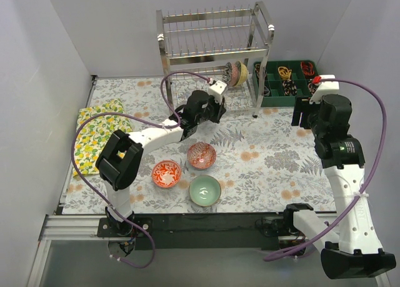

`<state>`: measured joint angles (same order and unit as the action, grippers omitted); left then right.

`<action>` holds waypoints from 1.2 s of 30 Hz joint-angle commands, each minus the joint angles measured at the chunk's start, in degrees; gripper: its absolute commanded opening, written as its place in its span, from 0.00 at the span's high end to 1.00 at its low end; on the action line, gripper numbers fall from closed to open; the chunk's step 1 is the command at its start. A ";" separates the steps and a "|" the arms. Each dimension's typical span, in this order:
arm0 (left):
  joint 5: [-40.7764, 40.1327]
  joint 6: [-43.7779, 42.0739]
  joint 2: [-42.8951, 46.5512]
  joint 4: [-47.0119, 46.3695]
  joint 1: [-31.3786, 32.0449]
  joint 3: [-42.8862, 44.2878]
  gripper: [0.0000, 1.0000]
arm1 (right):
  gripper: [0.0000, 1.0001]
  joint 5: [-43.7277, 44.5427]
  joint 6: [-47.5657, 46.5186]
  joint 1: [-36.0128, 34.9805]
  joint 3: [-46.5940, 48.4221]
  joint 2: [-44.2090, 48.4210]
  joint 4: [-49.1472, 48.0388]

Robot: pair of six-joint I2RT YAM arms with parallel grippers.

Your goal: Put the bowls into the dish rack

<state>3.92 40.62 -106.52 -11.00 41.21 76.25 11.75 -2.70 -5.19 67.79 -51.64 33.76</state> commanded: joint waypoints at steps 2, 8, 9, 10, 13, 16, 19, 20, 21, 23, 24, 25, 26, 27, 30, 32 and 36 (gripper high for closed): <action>-1.19 2.18 2.02 -10.94 -0.34 -1.62 1.00 | 0.28 -1.38 0.85 0.36 0.68 -1.36 -1.32; -3.22 -1.68 -2.98 -27.48 -0.34 -4.80 1.00 | 0.29 -1.99 1.12 0.44 0.33 -2.94 -1.59; -4.96 -3.08 -3.77 -28.80 -0.34 -4.10 1.00 | 0.29 -1.99 1.12 0.36 0.33 -3.20 -1.59; -5.85 -3.35 -5.44 -29.68 -0.34 -3.05 1.00 | 0.29 -1.91 1.03 0.44 0.24 -3.38 -1.68; -6.73 -3.71 -7.82 -32.32 -0.69 -1.20 1.00 | 0.29 -1.64 0.85 0.44 -0.29 -3.73 -1.59; -7.88 -3.01 -10.90 -33.29 -1.48 0.39 1.00 | 0.29 -1.82 0.85 0.44 -0.99 -3.91 -1.76; -6.74 -2.13 -13.62 -33.29 -2.45 2.41 1.00 | 0.30 -1.90 0.94 0.44 -1.34 -4.61 -1.94; -6.21 -1.95 -15.11 -33.29 -2.80 3.55 1.00 | 0.30 -1.90 0.94 0.44 -1.52 -4.79 -2.12; -5.95 -1.69 -15.82 -33.12 -3.06 4.25 1.00 | 0.30 -1.90 0.94 0.36 -1.52 -5.22 -2.20; -5.59 -0.64 -17.92 -32.94 -3.85 6.36 1.00 | 0.29 -1.82 0.94 0.44 -1.96 -5.49 -2.55; -5.25 -0.02 -18.80 -32.68 -4.21 7.07 1.00 | 0.29 -1.82 1.03 0.44 -2.05 -5.75 -2.56; -4.81 0.33 -19.60 -32.68 -4.56 7.86 1.00 | 0.30 -1.82 1.12 0.44 -2.13 -5.93 -2.64; -4.63 1.21 -20.39 -32.59 -4.82 8.73 1.00 | 0.30 -1.90 1.20 0.44 -2.57 -6.11 -2.82; -4.02 1.56 -22.22 -32.68 -5.43 10.40 1.00 | 0.30 -1.90 1.38 0.44 -2.66 -6.37 -2.91; -2.34 1.66 -25.74 -32.94 -6.14 14.44 1.00 | 0.30 -2.08 1.73 0.44 -3.54 -6.90 -3.26; -2.34 1.66 -27.33 -33.20 -6.40 16.20 1.00 | 0.30 -2.52 2.00 0.44 -3.98 -7.16 -3.43; -5.31 2.00 -30.85 -33.38 -6.93 22.17 1.00 | 0.30 -2.61 2.17 0.44 -5.12 -7.78 -3.96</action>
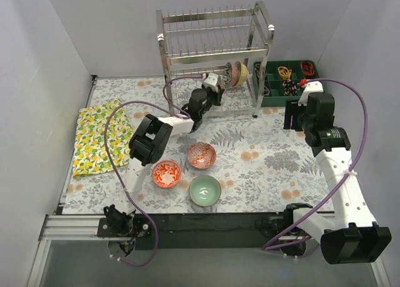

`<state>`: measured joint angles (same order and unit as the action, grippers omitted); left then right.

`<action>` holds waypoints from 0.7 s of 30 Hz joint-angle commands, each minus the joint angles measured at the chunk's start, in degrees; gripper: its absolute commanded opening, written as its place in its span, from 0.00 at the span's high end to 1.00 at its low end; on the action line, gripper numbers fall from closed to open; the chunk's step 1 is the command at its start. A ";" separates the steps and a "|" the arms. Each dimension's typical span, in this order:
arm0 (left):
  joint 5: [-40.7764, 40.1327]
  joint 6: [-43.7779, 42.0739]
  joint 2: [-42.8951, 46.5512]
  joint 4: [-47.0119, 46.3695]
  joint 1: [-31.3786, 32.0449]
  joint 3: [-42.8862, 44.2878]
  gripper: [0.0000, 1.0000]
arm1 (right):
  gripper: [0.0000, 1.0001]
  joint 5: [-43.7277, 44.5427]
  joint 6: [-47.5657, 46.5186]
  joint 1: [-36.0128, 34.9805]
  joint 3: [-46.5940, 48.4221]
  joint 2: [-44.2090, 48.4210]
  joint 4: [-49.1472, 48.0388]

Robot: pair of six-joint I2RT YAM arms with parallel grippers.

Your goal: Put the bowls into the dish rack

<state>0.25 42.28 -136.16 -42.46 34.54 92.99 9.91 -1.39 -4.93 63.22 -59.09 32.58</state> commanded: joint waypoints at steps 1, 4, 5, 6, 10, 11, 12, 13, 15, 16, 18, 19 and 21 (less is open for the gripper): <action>-2.61 0.78 -2.52 -1.84 -0.44 6.75 1.00 | 0.30 -0.77 0.95 0.18 -0.64 -0.41 -2.78; -1.93 4.38 -5.42 -0.09 -1.58 11.49 1.00 | 0.30 -0.77 0.95 0.18 -1.34 -0.67 -3.13; -0.53 5.34 -6.04 0.79 -2.11 12.47 1.00 | 0.30 -0.95 0.95 0.18 -1.52 -0.76 -3.22; -0.34 6.31 -6.57 0.88 -2.37 13.44 1.00 | 0.30 -0.95 0.95 0.18 -1.70 -0.94 -3.31; 2.03 11.05 -8.33 3.16 -3.43 16.43 1.00 | 0.30 -1.56 0.95 0.18 -2.66 -1.29 -3.66; 2.03 11.68 -8.42 3.52 -3.69 16.61 0.99 | 0.30 -1.65 0.95 0.18 -3.01 -1.29 -3.92; 2.12 12.38 -8.42 3.78 -3.96 16.44 0.99 | 0.30 -1.65 2.25 0.10 -3.19 -1.38 -4.10; 2.64 13.08 -8.42 4.13 -4.05 16.52 0.97 | 0.30 -1.82 2.35 0.18 -3.37 -1.38 -4.19; 4.39 15.54 -8.33 5.27 -4.66 16.52 0.92 | 0.30 -2.00 2.53 0.10 -3.81 -1.38 -4.54; 5.36 16.51 -8.42 5.80 -4.92 16.70 0.90 | 0.30 -2.09 2.53 0.09 -3.98 -1.38 -4.54; 8.61 18.53 -8.60 7.12 -5.71 17.13 0.86 | 0.30 -2.00 2.53 0.18 -4.33 -1.29 -4.80; 9.58 18.89 -8.60 7.56 -5.98 17.31 0.86 | 0.30 -2.00 2.62 0.18 -4.51 -1.20 -4.98; 12.91 20.37 -8.69 8.35 -6.94 17.84 0.86 | 0.30 -2.09 2.71 0.18 -5.47 -0.94 -5.33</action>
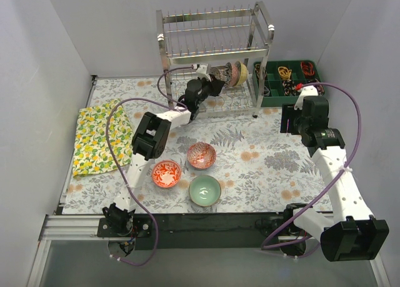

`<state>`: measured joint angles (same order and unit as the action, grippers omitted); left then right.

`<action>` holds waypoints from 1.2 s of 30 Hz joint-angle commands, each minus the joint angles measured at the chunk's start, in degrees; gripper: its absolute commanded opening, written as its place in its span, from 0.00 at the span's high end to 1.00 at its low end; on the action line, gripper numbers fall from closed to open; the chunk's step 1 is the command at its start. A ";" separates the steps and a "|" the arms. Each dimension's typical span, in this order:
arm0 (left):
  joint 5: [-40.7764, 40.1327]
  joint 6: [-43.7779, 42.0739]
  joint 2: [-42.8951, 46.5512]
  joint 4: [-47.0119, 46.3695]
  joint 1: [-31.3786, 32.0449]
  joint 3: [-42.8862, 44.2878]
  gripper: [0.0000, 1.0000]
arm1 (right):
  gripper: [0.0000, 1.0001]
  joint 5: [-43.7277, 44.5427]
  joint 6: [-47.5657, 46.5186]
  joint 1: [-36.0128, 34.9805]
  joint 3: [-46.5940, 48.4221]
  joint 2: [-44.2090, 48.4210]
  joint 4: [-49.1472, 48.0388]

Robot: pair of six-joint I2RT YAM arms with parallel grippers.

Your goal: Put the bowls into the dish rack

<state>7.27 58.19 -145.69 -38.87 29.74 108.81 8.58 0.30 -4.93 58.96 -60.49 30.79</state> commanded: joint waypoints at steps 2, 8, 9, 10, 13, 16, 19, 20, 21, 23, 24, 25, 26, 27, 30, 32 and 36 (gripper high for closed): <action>7.31 5.43 0.67 4.95 -3.01 2.01 0.89 | 0.30 -1.02 1.55 0.10 -1.91 0.72 -3.71; 11.71 11.67 0.14 3.54 -4.86 2.10 1.00 | 0.30 -1.72 2.08 0.18 -3.67 1.25 -3.98; 12.06 12.64 -0.12 3.45 -4.95 2.45 1.00 | 0.30 -1.81 2.08 0.18 -3.94 1.34 -3.98; 12.24 12.73 -0.38 3.71 -4.95 3.50 1.00 | 0.30 -1.90 2.08 0.18 -4.20 1.34 -4.07; 11.63 13.35 -1.26 3.01 -5.04 4.82 1.00 | 0.31 -2.34 2.43 0.10 -4.99 1.25 -4.15; 11.54 13.70 -1.88 1.97 -4.95 5.62 1.00 | 0.31 -2.51 2.52 0.18 -5.26 1.25 -4.33; 11.46 14.31 -2.06 1.35 -4.95 6.58 1.00 | 0.31 -2.69 2.60 0.18 -5.26 1.16 -4.33; 11.19 14.40 -2.14 1.43 -5.04 7.37 1.00 | 0.31 -2.78 2.61 0.18 -5.26 0.90 -4.33; 10.93 14.40 -2.32 1.43 -4.95 7.72 1.00 | 0.31 -2.78 2.69 0.18 -5.26 0.99 -4.33; 10.84 14.84 -2.32 0.55 -5.13 8.16 1.00 | 0.31 -2.95 2.69 0.18 -5.35 0.64 -4.68; 11.62 14.84 -2.67 0.47 -5.04 8.78 1.00 | 0.31 -3.04 2.78 0.18 -5.35 0.55 -4.68; 11.54 14.84 -2.85 0.20 -5.21 9.04 1.00 | 0.31 -3.22 2.78 0.18 -5.35 0.29 -4.68; 11.54 15.28 -3.02 -0.06 -5.13 9.31 1.00 | 0.31 -3.30 2.78 0.18 -5.35 0.11 -4.86; 12.15 15.37 -3.63 -0.32 -5.30 9.57 1.00 | 0.31 -3.65 2.78 0.18 -5.26 0.02 -4.94; 15.22 17.47 -4.51 -2.43 -5.65 10.10 1.00 | 0.31 -3.66 2.69 0.18 -5.34 -0.42 -5.21; 16.63 18.36 -5.39 -3.05 -5.74 10.71 1.00 | 0.31 -3.66 2.69 0.10 -5.78 -0.24 -5.56; 14.62 18.02 -7.68 -3.32 -5.13 13.08 1.00 | 0.32 -4.45 3.04 0.18 -7.71 0.02 -6.79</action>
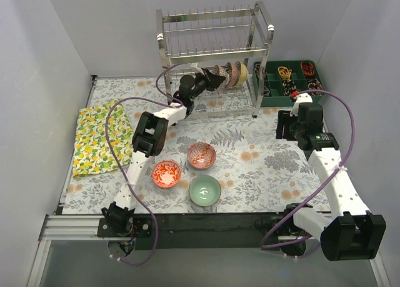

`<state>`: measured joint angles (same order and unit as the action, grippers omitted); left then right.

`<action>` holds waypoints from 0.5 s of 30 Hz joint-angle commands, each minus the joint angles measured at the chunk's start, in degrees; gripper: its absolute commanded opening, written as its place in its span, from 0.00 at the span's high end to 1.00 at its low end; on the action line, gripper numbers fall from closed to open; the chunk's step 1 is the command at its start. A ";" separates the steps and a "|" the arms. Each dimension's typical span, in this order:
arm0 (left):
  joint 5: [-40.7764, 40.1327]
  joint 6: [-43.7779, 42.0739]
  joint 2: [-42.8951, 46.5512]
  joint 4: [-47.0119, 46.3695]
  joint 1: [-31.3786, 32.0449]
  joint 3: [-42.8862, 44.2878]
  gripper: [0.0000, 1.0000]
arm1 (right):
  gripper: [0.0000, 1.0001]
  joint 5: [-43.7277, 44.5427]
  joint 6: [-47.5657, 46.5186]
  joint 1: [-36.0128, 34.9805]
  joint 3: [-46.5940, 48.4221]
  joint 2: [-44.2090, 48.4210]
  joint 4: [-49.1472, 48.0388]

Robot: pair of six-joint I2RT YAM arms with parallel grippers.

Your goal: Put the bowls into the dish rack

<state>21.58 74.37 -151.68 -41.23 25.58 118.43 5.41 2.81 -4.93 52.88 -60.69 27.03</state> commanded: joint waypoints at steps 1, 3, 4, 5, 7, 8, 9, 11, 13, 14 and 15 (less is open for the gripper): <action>-1.53 1.57 -2.39 -0.43 -0.80 5.04 1.00 | 0.32 -1.28 0.62 0.18 -2.34 0.22 -3.55; -3.03 1.22 -3.89 0.10 -0.54 6.63 1.00 | 0.32 -1.28 0.62 0.18 -2.87 0.22 -4.00; -3.39 1.22 -4.24 0.19 -0.62 7.25 1.00 | 0.32 -1.28 0.53 0.18 -3.13 0.39 -4.26; -3.65 1.22 -4.85 0.28 -0.62 7.34 1.00 | 0.32 -1.28 0.53 0.18 -3.22 0.39 -4.26; -3.74 1.13 -5.12 0.54 -0.62 7.25 1.00 | 0.32 -1.37 0.62 0.18 -3.49 0.66 -4.44; -4.00 1.30 -5.38 0.63 -0.71 7.34 1.00 | 0.32 -1.37 0.62 0.18 -3.92 0.74 -4.61; -4.09 1.39 -5.82 0.63 -0.80 7.25 1.00 | 0.32 -1.45 0.71 0.18 -4.19 0.74 -4.70; -4.27 1.39 -6.09 0.80 -0.80 7.43 0.97 | 0.32 -1.54 0.71 0.10 -4.98 1.18 -5.14; -4.53 1.83 -6.35 1.24 -0.97 7.60 0.93 | 0.32 -1.63 0.79 0.18 -5.33 1.45 -5.23; -4.36 2.88 -6.35 1.50 -1.06 7.60 0.89 | 0.32 -1.63 0.79 0.18 -5.42 1.45 -5.23; -3.40 3.24 -6.44 1.59 -1.41 7.60 0.86 | 0.32 -1.46 0.79 0.10 -5.51 1.53 -5.32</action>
<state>19.05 75.50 -156.38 -42.28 25.87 124.57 4.29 2.92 -4.93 48.14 -60.47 24.01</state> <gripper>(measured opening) 0.094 0.686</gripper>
